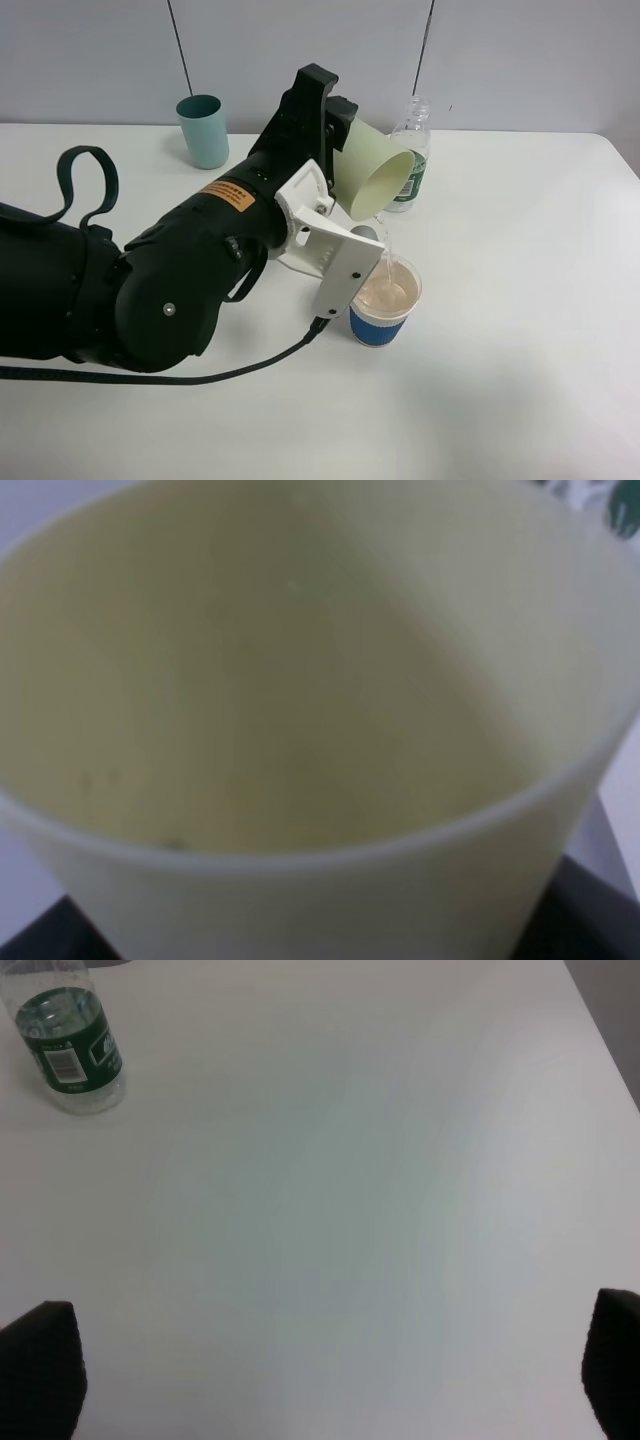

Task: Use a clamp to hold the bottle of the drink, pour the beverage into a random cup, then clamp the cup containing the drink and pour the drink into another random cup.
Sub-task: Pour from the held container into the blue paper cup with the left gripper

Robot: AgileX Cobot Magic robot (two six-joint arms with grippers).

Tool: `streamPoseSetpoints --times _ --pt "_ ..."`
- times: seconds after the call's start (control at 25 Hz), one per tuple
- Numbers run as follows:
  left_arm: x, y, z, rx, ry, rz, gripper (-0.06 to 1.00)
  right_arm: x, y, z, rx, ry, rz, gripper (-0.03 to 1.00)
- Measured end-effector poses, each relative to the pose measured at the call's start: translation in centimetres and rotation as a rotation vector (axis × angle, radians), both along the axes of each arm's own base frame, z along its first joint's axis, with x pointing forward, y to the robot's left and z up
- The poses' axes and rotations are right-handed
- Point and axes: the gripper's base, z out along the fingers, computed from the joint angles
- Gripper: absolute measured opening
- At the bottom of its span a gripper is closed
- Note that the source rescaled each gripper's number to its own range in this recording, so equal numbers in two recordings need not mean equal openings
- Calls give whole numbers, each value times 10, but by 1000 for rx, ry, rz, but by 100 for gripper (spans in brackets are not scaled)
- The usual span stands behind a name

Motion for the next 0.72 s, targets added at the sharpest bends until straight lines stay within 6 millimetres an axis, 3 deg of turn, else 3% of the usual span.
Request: streamPoseSetpoints --times 0.72 --pt "-1 -2 3 209 -136 -44 5 0 0 0 0 0 0 100"
